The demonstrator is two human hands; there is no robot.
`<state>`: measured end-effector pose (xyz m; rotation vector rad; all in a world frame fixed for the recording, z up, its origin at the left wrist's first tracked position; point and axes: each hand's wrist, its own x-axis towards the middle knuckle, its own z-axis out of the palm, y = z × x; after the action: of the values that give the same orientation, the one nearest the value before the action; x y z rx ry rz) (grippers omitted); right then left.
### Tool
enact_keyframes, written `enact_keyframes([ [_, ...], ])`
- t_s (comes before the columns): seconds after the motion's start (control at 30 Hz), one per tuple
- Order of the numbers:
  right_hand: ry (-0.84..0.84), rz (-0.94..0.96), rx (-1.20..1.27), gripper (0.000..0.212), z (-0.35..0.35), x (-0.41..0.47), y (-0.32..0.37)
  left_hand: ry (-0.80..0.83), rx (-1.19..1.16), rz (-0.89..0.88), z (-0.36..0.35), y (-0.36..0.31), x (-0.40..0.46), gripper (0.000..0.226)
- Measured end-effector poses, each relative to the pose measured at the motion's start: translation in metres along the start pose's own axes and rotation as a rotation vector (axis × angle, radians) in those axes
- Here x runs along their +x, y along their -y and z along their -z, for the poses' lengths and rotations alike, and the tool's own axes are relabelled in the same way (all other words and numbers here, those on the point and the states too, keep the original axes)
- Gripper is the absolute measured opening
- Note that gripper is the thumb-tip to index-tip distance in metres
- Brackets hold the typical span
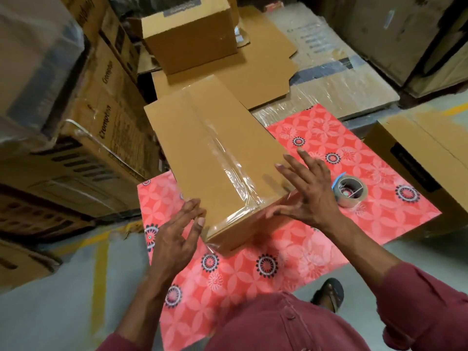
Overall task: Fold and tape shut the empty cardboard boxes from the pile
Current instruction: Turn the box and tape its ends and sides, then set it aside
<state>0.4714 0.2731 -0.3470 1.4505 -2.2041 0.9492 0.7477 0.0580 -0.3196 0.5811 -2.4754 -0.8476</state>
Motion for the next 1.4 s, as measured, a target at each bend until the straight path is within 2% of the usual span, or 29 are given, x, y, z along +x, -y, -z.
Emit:
enact_keyframes([
  [0.07, 0.004, 0.044, -0.032, 0.102, -0.002, 0.005, 0.020, 0.035, -0.070, 0.012, 0.000, 0.001, -0.002, 0.037],
  [0.17, 0.074, 0.124, -0.105, 0.086, -0.021, 0.004, 0.047, 0.060, -0.124, 0.031, 0.002, 0.004, -0.004, 0.040],
  [0.3, 0.126, 0.200, -0.199, 0.068, -0.041, -0.018, 0.051, 0.108, -0.167, -0.008, 0.007, 0.010, -0.008, 0.043],
  [0.37, 0.170, 0.240, -0.236, 0.075, -0.040, -0.023, 0.046, 0.143, -0.186, -0.039, 0.009, 0.014, -0.009, 0.046],
  [0.47, 0.165, 0.216, -0.191, 0.083, -0.032, -0.017, 0.054, 0.201, -0.180, -0.063, 0.014, 0.019, -0.008, 0.066],
  [0.67, 0.165, 0.231, -0.122, 0.069, -0.047, -0.006, 0.103, 0.228, -0.127, -0.067, 0.013, 0.024, -0.010, 0.083],
  [0.8, 0.146, 0.287, -0.118, 0.055, -0.053, -0.010, 0.099, 0.329, -0.104, -0.036, 0.021, 0.028, -0.005, 0.088],
  [0.9, 0.232, 0.351, -0.116, 0.056, -0.045, -0.011, 0.092, 0.381, -0.074, -0.034, 0.024, 0.031, 0.000, 0.094],
  [1.03, 0.248, 0.278, -0.077, 0.065, -0.042, -0.009, 0.099, 0.350, -0.023, -0.055, 0.024, 0.032, 0.001, 0.098],
  [1.23, 0.208, 0.188, -0.021, 0.052, -0.043, -0.008, 0.109, 0.273, -0.005, -0.090, 0.022, 0.033, 0.001, 0.095],
  [1.4, 0.209, 0.168, 0.002, 0.052, -0.042, -0.008, 0.112, 0.160, -0.029, -0.069, 0.008, 0.031, -0.005, 0.088],
])
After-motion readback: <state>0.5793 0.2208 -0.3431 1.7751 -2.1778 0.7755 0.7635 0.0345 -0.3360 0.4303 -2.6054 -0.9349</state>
